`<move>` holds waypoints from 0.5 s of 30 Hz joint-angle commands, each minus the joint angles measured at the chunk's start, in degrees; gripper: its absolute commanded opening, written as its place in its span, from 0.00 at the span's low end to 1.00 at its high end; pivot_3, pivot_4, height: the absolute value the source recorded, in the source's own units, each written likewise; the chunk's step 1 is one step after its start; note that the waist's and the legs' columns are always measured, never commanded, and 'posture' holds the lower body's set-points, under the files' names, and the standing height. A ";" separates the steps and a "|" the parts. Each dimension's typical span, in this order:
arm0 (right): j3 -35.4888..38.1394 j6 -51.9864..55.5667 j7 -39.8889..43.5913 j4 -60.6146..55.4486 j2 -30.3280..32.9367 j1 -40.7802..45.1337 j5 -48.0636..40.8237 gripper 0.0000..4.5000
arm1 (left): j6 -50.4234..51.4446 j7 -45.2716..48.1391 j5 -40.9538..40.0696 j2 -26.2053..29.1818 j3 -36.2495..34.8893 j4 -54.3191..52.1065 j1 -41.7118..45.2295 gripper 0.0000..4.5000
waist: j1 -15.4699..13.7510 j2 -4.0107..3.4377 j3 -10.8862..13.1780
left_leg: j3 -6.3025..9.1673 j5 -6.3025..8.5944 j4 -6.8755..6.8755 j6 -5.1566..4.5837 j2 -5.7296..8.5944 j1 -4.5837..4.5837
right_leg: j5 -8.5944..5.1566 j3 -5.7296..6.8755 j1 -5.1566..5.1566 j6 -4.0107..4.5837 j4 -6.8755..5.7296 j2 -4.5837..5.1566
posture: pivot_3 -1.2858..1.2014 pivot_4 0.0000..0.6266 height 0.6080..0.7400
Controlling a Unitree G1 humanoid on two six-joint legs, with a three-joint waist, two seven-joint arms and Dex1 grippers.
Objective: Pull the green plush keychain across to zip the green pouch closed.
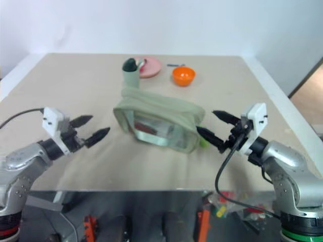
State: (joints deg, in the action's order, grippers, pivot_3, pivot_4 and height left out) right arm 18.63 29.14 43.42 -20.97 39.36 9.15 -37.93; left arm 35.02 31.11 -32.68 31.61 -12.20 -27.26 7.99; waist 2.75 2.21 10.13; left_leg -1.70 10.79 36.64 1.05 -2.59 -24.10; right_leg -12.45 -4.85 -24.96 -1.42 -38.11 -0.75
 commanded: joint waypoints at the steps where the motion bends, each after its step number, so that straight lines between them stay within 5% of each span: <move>1: 0.61 -2.04 -1.09 -1.05 -0.46 0.89 0.72 1.00 | -2.41 -1.84 0.94 -1.22 0.18 -2.94 0.00 0.99 | 0.02 0.01 0.00 | 0.00 -0.01 0.02 0.00 0.00 0.00 | 0.05 0.00 0.00 0.00 0.03 0.00 | 0.52 0.24 1.00; 15: 0.69 -5.88 -12.22 2.00 -0.21 5.53 13.61 1.00 | -5.47 -1.23 2.89 -1.57 1.54 -0.49 4.54 0.99 | -0.04 0.00 0.00 | 0.07 -0.02 -0.11 -0.02 0.00 -0.14 | -0.04 -0.02 -0.09 -0.02 0.03 -0.11 | 0.52 0.24 1.00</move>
State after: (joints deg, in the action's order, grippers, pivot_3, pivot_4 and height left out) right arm 17.66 24.40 33.07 -17.22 38.60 14.82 -25.86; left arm 31.17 29.51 -30.22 29.69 -10.59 -27.44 11.59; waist 2.71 2.22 10.13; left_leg -1.64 10.77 36.51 1.04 -2.58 -24.24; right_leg -12.50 -4.89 -25.05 -1.47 -38.08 -0.86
